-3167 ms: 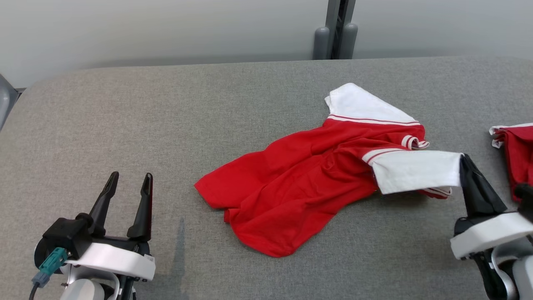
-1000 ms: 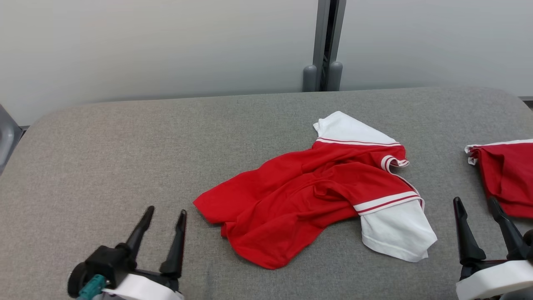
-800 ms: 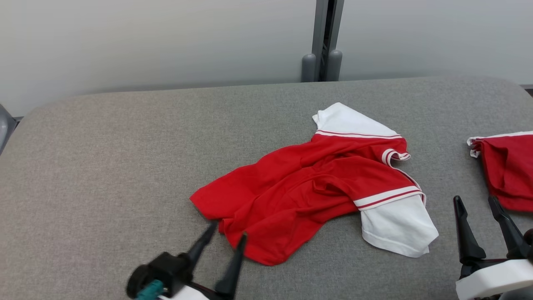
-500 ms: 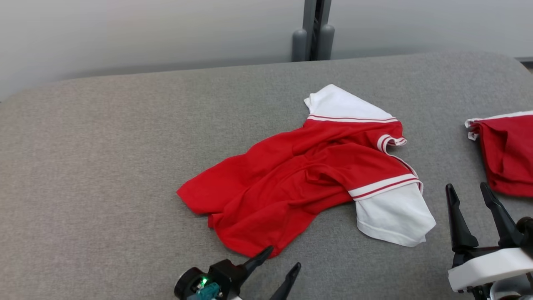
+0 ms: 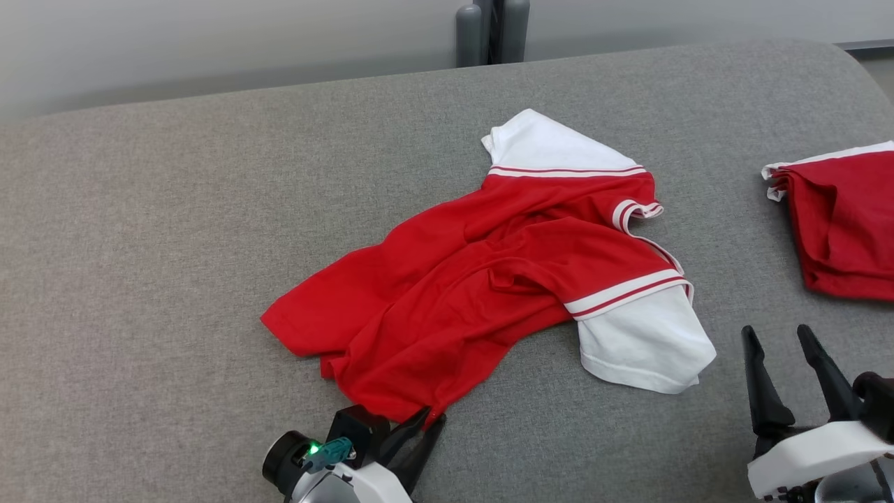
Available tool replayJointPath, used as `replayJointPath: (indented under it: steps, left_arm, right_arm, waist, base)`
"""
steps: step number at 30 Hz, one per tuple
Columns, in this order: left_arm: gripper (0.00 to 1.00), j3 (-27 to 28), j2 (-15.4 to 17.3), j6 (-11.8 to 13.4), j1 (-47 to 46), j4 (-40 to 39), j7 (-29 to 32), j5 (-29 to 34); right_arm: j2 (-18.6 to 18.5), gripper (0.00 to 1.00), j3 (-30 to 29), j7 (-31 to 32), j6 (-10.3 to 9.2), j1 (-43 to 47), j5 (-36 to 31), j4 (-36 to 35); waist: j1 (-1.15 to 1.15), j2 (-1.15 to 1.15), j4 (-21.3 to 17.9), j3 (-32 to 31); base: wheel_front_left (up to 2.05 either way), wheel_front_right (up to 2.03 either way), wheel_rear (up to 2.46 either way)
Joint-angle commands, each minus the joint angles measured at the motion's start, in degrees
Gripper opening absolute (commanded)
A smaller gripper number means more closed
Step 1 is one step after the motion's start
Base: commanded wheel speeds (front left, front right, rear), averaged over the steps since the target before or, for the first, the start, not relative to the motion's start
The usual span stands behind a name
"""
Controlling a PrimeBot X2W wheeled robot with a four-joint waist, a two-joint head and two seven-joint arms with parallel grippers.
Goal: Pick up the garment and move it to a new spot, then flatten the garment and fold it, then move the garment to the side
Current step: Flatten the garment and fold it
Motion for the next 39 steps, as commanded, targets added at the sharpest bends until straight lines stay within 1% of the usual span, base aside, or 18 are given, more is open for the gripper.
replayJointPath:
  steps: [1,6,9,11,12,17,18,19,20,21,25,29,32,36,39]
  left_arm:
    - [0.0,-0.1,0.2,-0.2,-1.3,0.8,-0.3,-0.3]
    - [0.0,-0.1,0.5,-0.2,-2.6,1.8,-1.2,-0.3]
    - [0.0,0.0,0.7,-0.2,-3.1,2.2,-1.7,-0.4]
    - [0.0,0.0,0.7,-0.1,-3.5,2.4,-1.9,-0.4]
    - [0.0,0.0,0.7,-0.1,-3.5,2.4,-1.9,-0.4]
    - [0.0,-0.1,1.0,-0.1,-3.8,2.7,-2.6,-0.8]
    - [0.0,-0.2,1.0,-0.1,-3.9,2.7,-2.7,-0.7]
    - [0.0,-0.4,1.0,-0.1,-4.0,2.7,-2.7,-0.6]
    - [0.0,-0.4,1.0,-0.1,-4.1,2.7,-2.9,-0.6]
    - [0.0,-0.4,1.1,0.0,-4.2,2.6,-3.2,-0.6]
    - [0.0,-0.1,1.5,0.4,-4.3,1.4,-4.6,-0.4]
    - [0.0,0.3,2.6,1.1,-3.7,-1.6,-6.1,0.0]
    - [0.0,0.9,4.3,2.1,-2.9,-5.8,-6.2,0.5]
    - [0.0,2.1,7.1,3.6,-2.6,-13.2,-5.1,1.2]
    - [0.0,3.4,9.4,4.8,-3.1,-19.2,-3.7,1.6]
  right_arm:
    - [-1.1,1.0,0.3,0.7,-0.02,0.6,-0.2,1.4]
    - [-3.4,1.0,4.7,2.3,-0.02,0.9,1.7,6.2]
    - [-4.1,1.0,7.0,2.5,-0.02,-0.1,3.0,9.8]
    - [-4.0,1.0,8.2,1.9,-0.02,-1.5,3.9,12.3]
    - [-4.0,1.0,8.2,1.9,-0.02,-1.5,3.9,12.3]
    - [-4.0,1.0,11.7,0.5,-0.02,-5.4,5.7,18.7]
    - [-4.2,0.9,12.4,0.4,-0.02,-6.1,6.1,20.0]
    - [-4.3,0.48,12.9,0.3,-0.02,-6.6,6.5,21.1]
    - [-4.4,0.23,13.5,0.1,-0.02,-7.0,6.9,22.1]
    - [-4.5,0.0,14.0,-0.2,-0.01,-7.4,7.3,22.8]
    - [-5.8,0.0,14.2,-2.9,-0.02,-7.5,8.7,23.1]
    - [-6.9,0.0,13.2,-5.0,-0.03,-6.5,9.9,19.5]
    - [-7.3,0.0,12.2,-4.8,-0.02,-5.4,11.7,14.3]
    - [-7.8,0.0,10.8,-2.0,-0.02,-4.8,15.8,5.3]
    - [-8.5,0.0,9.4,0.3,-0.02,-6.2,18.5,-1.5]
  waist:
    - [0.0,0.0,0.0,0.3]
    - [0.0,0.0,0.6,1.2]
    - [0.0,0.0,1.1,1.6]
    - [0.0,0.0,1.4,2.0]
    - [0.0,0.0,1.4,2.0]
    - [0.0,0.0,2.1,2.5]
    - [0.0,0.0,2.3,2.6]
    - [0.0,0.0,2.6,2.6]
    - [0.0,0.0,2.8,2.6]
    - [0.0,0.0,3.0,2.7]
    - [0.0,0.0,3.4,2.5]
    - [0.0,0.0,3.2,1.6]
    - [0.0,0.0,2.8,0.6]
    - [0.0,0.0,2.4,-1.0]
    - [0.0,0.0,2.4,-2.0]
  base:
    - [0.0,0.0,0.0]
    - [0.0,0.0,0.0]
    - [0.0,0.0,0.0]
    - [0.0,0.0,0.0]
    - [0.0,0.0,0.0]
    - [0.0,0.0,0.0]
    - [0.0,0.0,0.0]
    - [0.0,0.0,0.0]
    - [0.0,0.0,0.0]
    - [0.0,0.0,0.0]
    - [0.0,0.0,0.0]
    - [0.0,0.0,0.0]
    - [0.0,0.0,0.0]
    - [0.0,0.0,0.0]
    - [0.0,0.0,0.0]
